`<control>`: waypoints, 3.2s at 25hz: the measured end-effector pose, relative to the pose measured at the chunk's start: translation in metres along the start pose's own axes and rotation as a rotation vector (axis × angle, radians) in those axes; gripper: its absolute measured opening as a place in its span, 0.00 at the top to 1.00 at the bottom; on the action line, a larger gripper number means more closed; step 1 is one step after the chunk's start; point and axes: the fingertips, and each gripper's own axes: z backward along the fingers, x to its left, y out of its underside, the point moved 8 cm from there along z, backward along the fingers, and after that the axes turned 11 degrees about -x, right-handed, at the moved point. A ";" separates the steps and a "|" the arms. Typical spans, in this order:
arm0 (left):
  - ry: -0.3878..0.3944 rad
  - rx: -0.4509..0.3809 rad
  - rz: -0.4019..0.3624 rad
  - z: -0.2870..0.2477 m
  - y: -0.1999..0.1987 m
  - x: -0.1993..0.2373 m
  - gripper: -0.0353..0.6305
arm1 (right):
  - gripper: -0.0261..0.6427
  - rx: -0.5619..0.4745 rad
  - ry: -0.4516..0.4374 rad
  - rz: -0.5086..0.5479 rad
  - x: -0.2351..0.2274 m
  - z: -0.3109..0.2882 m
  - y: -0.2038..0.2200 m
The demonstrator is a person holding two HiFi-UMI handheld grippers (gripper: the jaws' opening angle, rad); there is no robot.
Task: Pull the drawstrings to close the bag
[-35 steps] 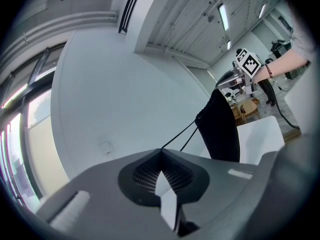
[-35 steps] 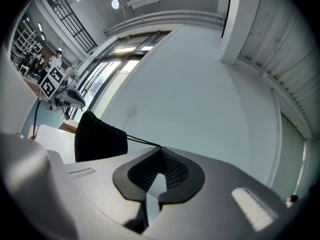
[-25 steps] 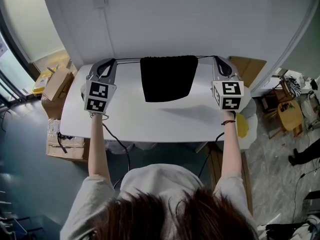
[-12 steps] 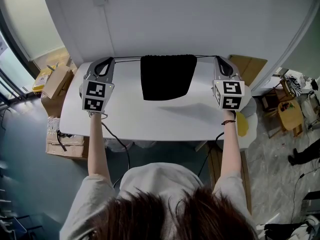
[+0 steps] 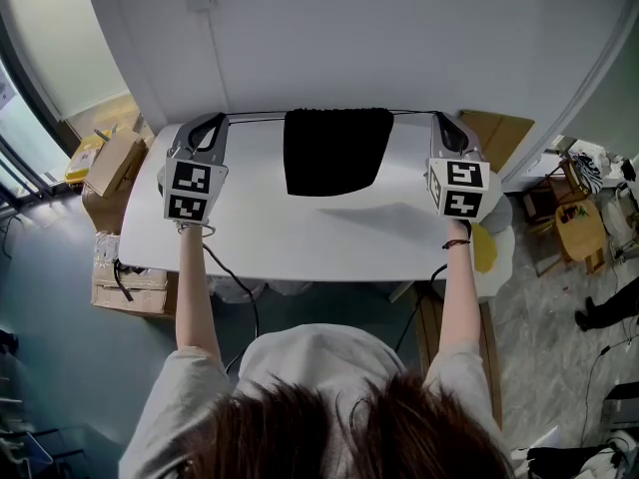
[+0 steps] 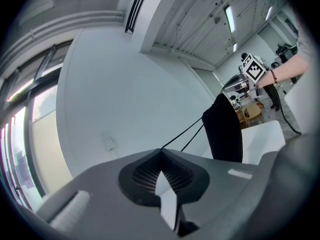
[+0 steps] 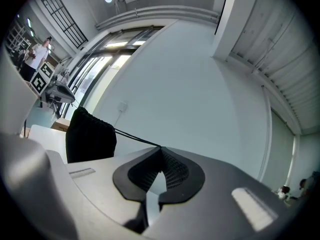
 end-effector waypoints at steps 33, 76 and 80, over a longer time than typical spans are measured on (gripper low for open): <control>-0.046 0.009 0.020 0.006 0.001 0.003 0.95 | 0.94 0.042 0.114 -0.030 -0.010 0.007 0.003; -0.088 -0.008 0.046 0.011 0.003 0.008 0.95 | 0.94 0.059 0.184 -0.073 -0.020 0.009 0.012; -0.088 -0.014 0.053 0.011 0.001 0.007 0.95 | 0.94 0.063 0.192 -0.080 -0.023 0.011 0.013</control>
